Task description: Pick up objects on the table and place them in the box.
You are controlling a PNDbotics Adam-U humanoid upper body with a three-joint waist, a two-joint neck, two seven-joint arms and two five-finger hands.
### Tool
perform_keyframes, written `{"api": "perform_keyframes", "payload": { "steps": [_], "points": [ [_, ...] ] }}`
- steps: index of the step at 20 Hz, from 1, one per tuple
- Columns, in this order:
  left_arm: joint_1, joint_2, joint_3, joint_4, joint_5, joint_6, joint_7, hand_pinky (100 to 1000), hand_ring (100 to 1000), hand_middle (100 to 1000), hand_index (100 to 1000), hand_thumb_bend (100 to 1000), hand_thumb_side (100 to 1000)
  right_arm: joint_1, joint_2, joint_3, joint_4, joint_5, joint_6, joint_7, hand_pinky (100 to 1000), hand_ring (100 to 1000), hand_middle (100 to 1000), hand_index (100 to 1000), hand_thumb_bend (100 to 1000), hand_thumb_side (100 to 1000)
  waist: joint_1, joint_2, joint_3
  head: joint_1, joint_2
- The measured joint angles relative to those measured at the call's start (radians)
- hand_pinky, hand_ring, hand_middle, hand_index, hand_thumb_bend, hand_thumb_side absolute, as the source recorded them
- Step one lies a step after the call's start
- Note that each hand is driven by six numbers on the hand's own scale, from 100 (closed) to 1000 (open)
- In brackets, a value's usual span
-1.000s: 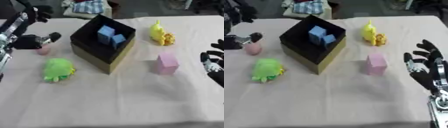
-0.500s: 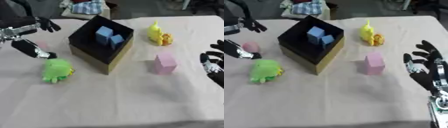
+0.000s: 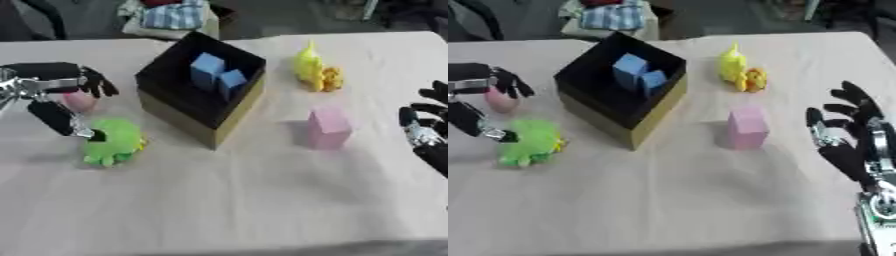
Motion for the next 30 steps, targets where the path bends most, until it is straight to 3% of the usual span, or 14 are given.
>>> {"api": "perform_keyframes", "payload": {
  "steps": [8, 11, 12, 13, 14, 16, 21, 26, 30],
  "points": [
    [-0.017, -0.048, -0.030, 0.079, -0.066, -0.023, -0.017, 780, 750, 763, 889, 505, 398, 0.001, -0.001, 0.000, 0.000, 0.000, 0.000, 0.000, 623, 764, 813, 929, 319, 417, 0.000, 0.000, -0.003, 0.000, 0.000],
    [-0.019, -0.058, -0.040, 0.093, -0.087, -0.036, -0.014, 773, 722, 734, 861, 428, 348, 0.001, -0.001, 0.000, 0.000, 0.000, 0.000, 0.000, 623, 764, 812, 929, 318, 417, 0.000, 0.000, -0.003, 0.000, 0.000],
    [-0.019, -0.060, -0.041, 0.096, -0.090, -0.042, -0.016, 741, 644, 648, 808, 323, 267, 0.001, -0.001, 0.000, 0.000, 0.000, 0.000, 0.000, 623, 764, 812, 929, 316, 418, 0.000, 0.000, -0.004, 0.000, 0.000],
    [-0.019, -0.062, -0.042, 0.097, -0.092, -0.049, -0.018, 735, 632, 633, 799, 298, 249, 0.002, -0.001, 0.000, 0.000, 0.000, 0.000, 0.000, 623, 764, 813, 929, 317, 418, 0.000, 0.000, -0.004, 0.000, 0.000],
    [-0.019, -0.064, -0.043, 0.097, -0.092, -0.055, -0.019, 706, 569, 560, 746, 185, 174, 0.002, -0.001, 0.000, 0.000, 0.000, 0.000, 0.000, 623, 764, 812, 929, 316, 418, 0.000, 0.000, -0.004, 0.000, 0.000],
    [-0.017, -0.065, -0.043, 0.094, -0.089, -0.063, -0.022, 675, 516, 500, 701, 109, 128, 0.004, -0.001, 0.000, 0.000, 0.000, 0.000, 0.000, 623, 764, 812, 929, 315, 418, 0.000, 0.000, -0.004, 0.000, 0.000],
    [-0.013, -0.061, -0.025, 0.053, -0.062, -0.066, -0.013, 635, 431, 390, 611, 100, 100, 0.004, -0.001, 0.000, 0.000, 0.000, 0.000, -0.001, 623, 764, 812, 928, 312, 419, 0.000, 0.000, -0.003, -0.001, 0.000],
    [-0.048, -0.028, 0.033, -0.030, -0.027, -0.041, 0.039, 643, 439, 396, 621, 100, 100, 0.004, -0.001, -0.001, 0.001, 0.000, 0.001, -0.002, 623, 764, 812, 928, 307, 421, 0.000, 0.000, -0.002, -0.005, 0.000],
    [-0.138, -0.021, 0.073, -0.078, -0.035, -0.014, 0.094, 650, 441, 406, 633, 100, 100, 0.005, -0.001, -0.001, 0.002, 0.000, 0.001, -0.002, 623, 764, 812, 928, 304, 422, 0.000, -0.006, -0.001, -0.006, 0.001]
  ]
}}
